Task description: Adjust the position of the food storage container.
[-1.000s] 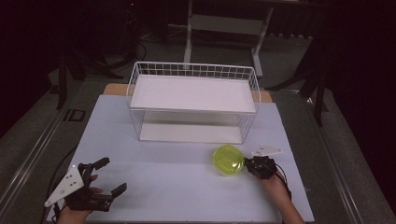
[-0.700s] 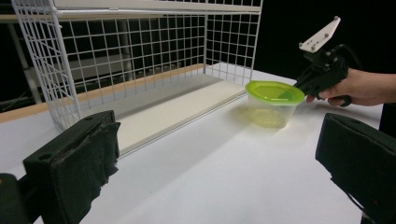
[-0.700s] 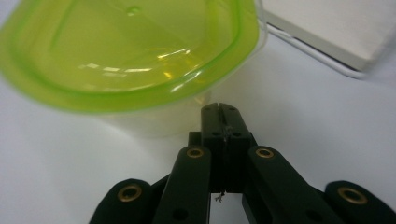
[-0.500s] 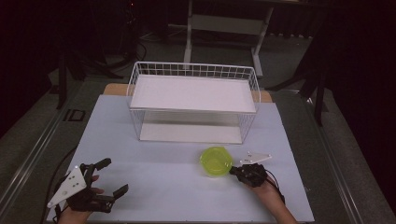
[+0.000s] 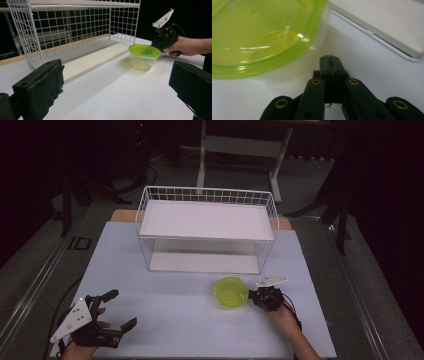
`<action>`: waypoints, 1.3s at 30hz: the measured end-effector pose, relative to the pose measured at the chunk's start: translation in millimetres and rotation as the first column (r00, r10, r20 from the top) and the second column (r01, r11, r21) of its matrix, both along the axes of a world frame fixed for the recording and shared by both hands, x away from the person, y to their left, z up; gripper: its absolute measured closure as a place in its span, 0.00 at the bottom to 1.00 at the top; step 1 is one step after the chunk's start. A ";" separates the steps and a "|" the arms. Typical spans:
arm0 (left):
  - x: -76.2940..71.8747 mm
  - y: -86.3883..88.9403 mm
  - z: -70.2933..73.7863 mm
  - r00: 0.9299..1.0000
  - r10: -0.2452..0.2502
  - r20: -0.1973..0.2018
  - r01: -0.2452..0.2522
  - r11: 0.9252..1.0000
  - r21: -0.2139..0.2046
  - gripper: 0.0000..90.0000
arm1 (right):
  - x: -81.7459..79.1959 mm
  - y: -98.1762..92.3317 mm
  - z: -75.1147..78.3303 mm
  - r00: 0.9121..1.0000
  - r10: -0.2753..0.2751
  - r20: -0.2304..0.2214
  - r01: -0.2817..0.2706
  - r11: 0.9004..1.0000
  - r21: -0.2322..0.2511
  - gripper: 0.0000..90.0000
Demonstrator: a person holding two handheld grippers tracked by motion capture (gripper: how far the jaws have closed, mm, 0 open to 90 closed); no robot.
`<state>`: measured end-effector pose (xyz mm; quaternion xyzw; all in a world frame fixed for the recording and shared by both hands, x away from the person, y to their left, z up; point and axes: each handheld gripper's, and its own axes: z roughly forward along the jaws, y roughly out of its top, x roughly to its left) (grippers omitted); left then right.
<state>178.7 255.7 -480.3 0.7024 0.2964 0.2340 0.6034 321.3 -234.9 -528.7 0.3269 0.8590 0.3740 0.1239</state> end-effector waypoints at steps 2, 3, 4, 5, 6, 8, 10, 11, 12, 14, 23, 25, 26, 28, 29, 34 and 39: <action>0.0 -0.1 0.0 1.000 0.001 -0.001 -0.001 1.000 -0.001 0.00 | -2.0 1.8 0.3 1.000 0.010 0.002 -0.010 1.000 0.000 1.00; 0.0 -0.4 0.0 1.000 -0.002 0.001 0.002 1.000 0.001 0.00 | -2.0 1.8 0.3 1.000 0.010 0.002 -0.010 1.000 0.000 1.00; -0.2 -0.8 0.1 1.000 -0.002 0.002 0.002 1.000 0.002 0.00 | -4.9 4.1 0.8 1.000 0.017 -0.004 -0.017 1.000 0.000 1.00; -0.4 -0.9 0.2 1.000 -0.002 0.002 0.002 1.000 0.003 0.00 | -8.6 6.8 1.1 1.000 0.028 -0.002 -0.028 1.000 0.003 1.00; -0.6 -0.8 0.4 1.000 -0.003 0.003 0.003 1.000 0.003 0.00 | -8.6 6.8 1.1 1.000 0.028 -0.002 -0.028 1.000 0.003 1.00; -0.7 -0.8 0.5 1.000 -0.002 0.003 0.002 1.000 0.004 0.00 | -13.7 11.5 0.8 0.999 0.047 -0.010 -0.047 0.999 0.003 1.00; -0.4 -0.8 0.3 1.000 -0.002 0.002 0.002 1.000 0.003 0.00 | -15.2 13.7 0.3 0.998 0.055 -0.014 -0.055 0.998 0.002 1.00; -0.4 -0.8 0.2 1.000 -0.002 0.002 0.002 1.000 0.003 0.00 | -16.5 15.9 -0.1 0.998 0.060 -0.016 -0.060 0.998 0.000 1.00; -0.3 -0.9 0.2 1.000 -0.002 0.001 0.002 1.000 0.003 0.00 | -18.4 20.2 -0.5 0.997 0.071 -0.023 -0.071 0.997 0.006 1.00; -0.4 -1.3 0.2 1.000 -0.003 0.000 0.003 1.000 0.007 0.00 | -19.0 22.8 -0.5 0.997 0.079 -0.022 -0.079 0.997 0.005 1.00; -0.9 -1.6 0.4 1.000 -0.008 0.001 0.008 1.000 0.006 0.00 | -16.1 47.9 -0.2 0.992 0.124 -0.033 -0.124 0.992 0.005 1.00; -1.0 -1.5 0.5 1.000 -0.007 0.001 0.007 1.000 0.006 0.00 | -15.5 54.2 -0.5 0.990 0.137 -0.032 -0.136 0.991 0.008 1.00; -1.0 -1.4 0.5 1.000 -0.007 0.000 0.007 1.000 0.004 0.00 | -15.4 57.3 -0.7 0.989 0.144 -0.028 -0.144 0.990 0.002 1.00; -1.1 -1.3 0.6 1.000 -0.006 0.000 0.006 1.000 0.006 0.00 | -15.2 62.9 -1.1 0.988 0.154 -0.030 -0.154 0.988 0.004 1.00; -1.2 -1.3 0.6 1.000 -0.007 0.000 0.007 1.000 0.005 0.00 | -14.9 65.2 -1.2 0.987 0.158 -0.029 -0.158 0.987 0.000 1.00; -1.2 -1.9 0.5 1.000 -0.012 -0.001 0.012 1.000 0.003 0.00 | -10.4 74.6 -1.4 0.986 0.162 -0.027 -0.162 0.987 -0.003 1.00; -1.1 -1.7 0.5 1.000 -0.013 -0.001 0.013 1.000 0.004 0.00 | -5.3 84.9 -1.3 0.985 0.167 -0.030 -0.167 0.986 0.006 1.00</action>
